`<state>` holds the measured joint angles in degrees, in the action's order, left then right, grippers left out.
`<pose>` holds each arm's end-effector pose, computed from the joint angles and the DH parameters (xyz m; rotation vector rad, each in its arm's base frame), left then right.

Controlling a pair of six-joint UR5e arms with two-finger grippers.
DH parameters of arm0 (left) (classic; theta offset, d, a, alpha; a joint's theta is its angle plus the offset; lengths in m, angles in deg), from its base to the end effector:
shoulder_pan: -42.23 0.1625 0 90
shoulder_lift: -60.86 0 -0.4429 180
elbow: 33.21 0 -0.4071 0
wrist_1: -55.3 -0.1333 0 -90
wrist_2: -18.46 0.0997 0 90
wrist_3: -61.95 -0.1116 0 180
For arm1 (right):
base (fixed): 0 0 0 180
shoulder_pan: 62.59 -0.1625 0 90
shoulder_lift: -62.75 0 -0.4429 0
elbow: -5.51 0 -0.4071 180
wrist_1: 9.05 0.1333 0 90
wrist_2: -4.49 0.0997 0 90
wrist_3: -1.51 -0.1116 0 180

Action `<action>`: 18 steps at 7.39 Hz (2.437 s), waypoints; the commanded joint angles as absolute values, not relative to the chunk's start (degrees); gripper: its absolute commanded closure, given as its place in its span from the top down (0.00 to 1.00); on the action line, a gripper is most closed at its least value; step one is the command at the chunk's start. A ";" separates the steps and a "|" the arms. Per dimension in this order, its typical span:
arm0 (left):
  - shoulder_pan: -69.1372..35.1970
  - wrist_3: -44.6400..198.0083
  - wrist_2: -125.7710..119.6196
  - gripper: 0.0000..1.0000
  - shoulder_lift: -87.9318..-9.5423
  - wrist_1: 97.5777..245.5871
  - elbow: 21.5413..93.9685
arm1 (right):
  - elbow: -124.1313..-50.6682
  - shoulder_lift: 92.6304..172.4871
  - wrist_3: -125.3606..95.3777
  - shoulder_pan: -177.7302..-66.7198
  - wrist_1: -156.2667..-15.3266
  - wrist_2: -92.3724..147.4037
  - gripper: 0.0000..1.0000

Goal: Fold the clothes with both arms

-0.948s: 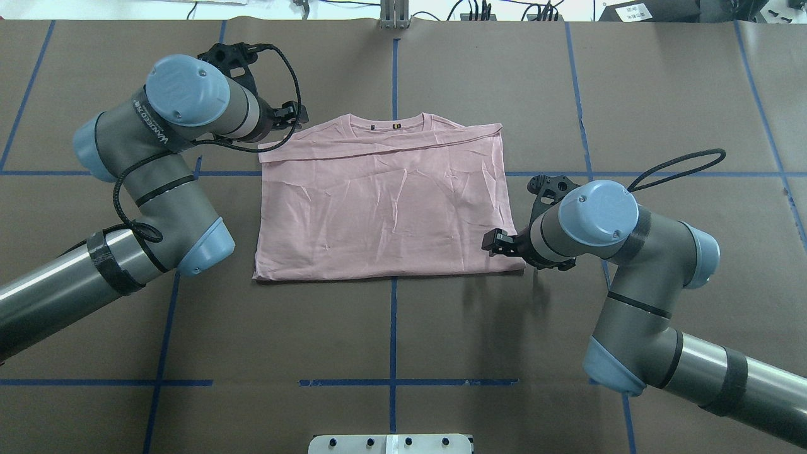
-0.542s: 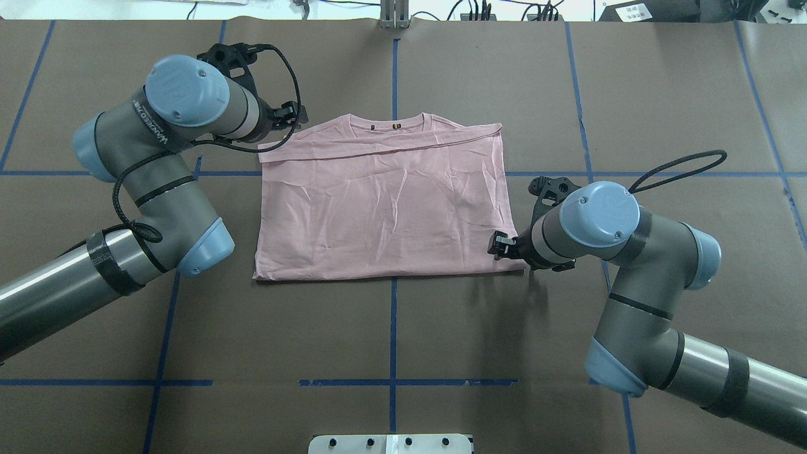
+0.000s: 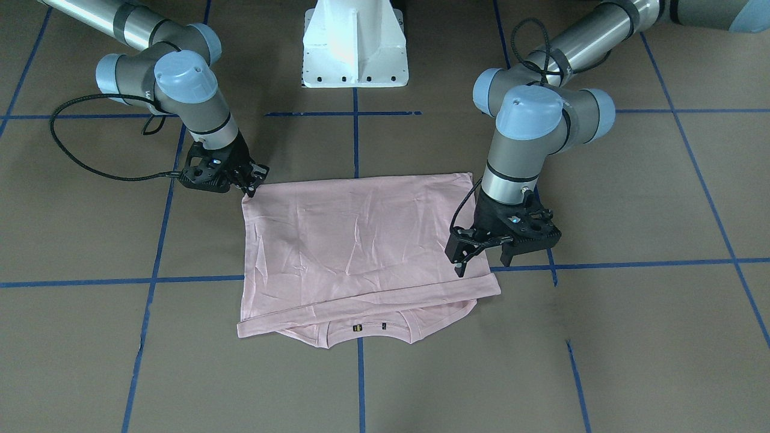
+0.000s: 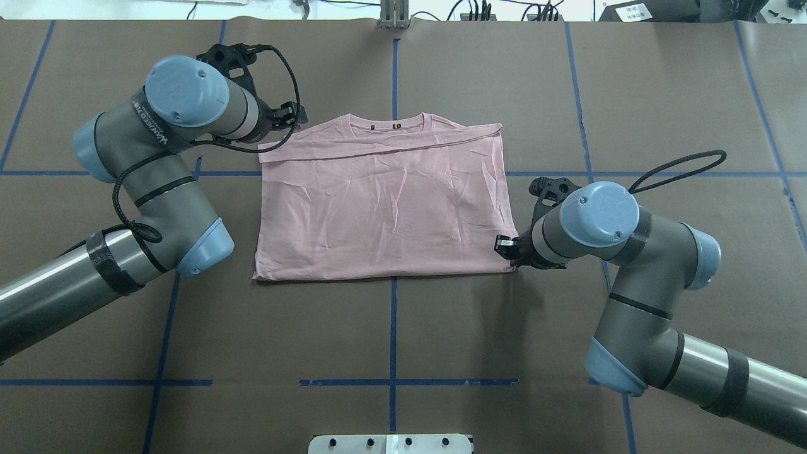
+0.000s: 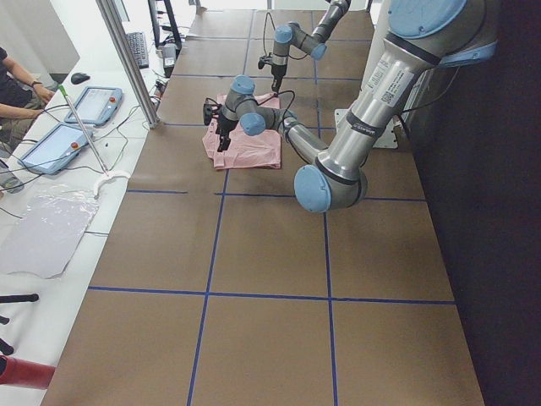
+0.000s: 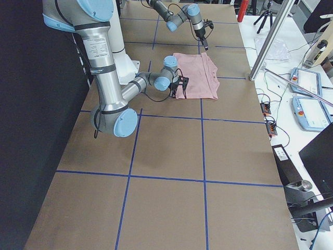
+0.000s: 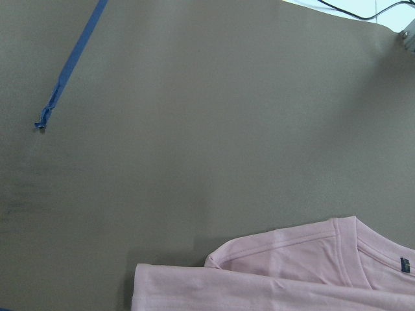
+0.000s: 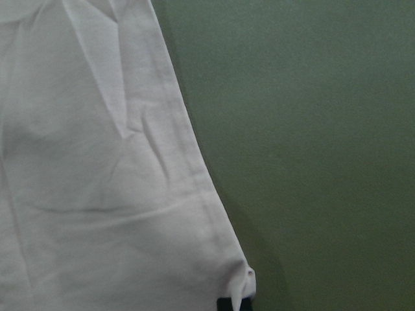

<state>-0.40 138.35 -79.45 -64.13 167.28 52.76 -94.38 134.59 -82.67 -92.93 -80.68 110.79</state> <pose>0.4729 -0.5956 0.3030 0.3241 0.8804 -0.4055 -0.5040 -0.4131 0.3935 -0.0058 -0.8509 0.2867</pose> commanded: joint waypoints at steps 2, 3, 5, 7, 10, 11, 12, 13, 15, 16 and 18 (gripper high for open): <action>-0.40 138.59 -79.45 1.00 -64.12 166.75 54.40 | -100.98 139.98 -82.51 -92.13 -80.77 113.46 0.00; -0.31 138.68 -79.45 1.00 -63.95 166.75 54.85 | -104.93 144.01 -82.69 -89.95 -80.86 114.26 0.00; -0.23 139.03 -79.54 1.00 -63.69 166.66 56.34 | -115.11 153.75 -83.04 -86.27 -83.39 122.67 0.00; 0.83 139.91 -79.54 1.00 -63.42 166.49 57.57 | -119.55 158.81 -88.44 -74.26 -83.41 122.71 0.00; 2.84 140.00 -79.54 1.00 -62.28 166.31 59.94 | -121.49 158.90 -91.47 -72.34 -82.79 123.23 1.00; 4.16 141.04 -79.63 1.00 -61.84 165.44 61.25 | -122.36 158.38 -91.48 -74.79 -82.79 123.23 1.00; 5.73 143.40 -82.85 1.00 -61.23 163.43 63.18 | -122.98 157.07 -91.39 -78.55 -82.70 123.23 1.00; 8.10 147.08 -83.40 1.00 -60.70 160.54 66.33 | -122.29 152.45 -91.48 -81.98 -82.70 122.28 1.00; 15.91 157.60 -82.88 1.00 -60.43 146.96 72.22 | -121.94 148.46 -90.87 -87.88 -82.88 117.89 1.00; 19.25 162.80 -81.58 1.00 -60.52 146.10 71.99 | -121.67 148.27 -90.86 -89.04 -82.88 117.61 1.00; 23.15 167.58 -79.72 1.00 -60.70 145.83 70.42 | -120.63 146.61 -90.86 -88.96 -82.88 115.42 1.00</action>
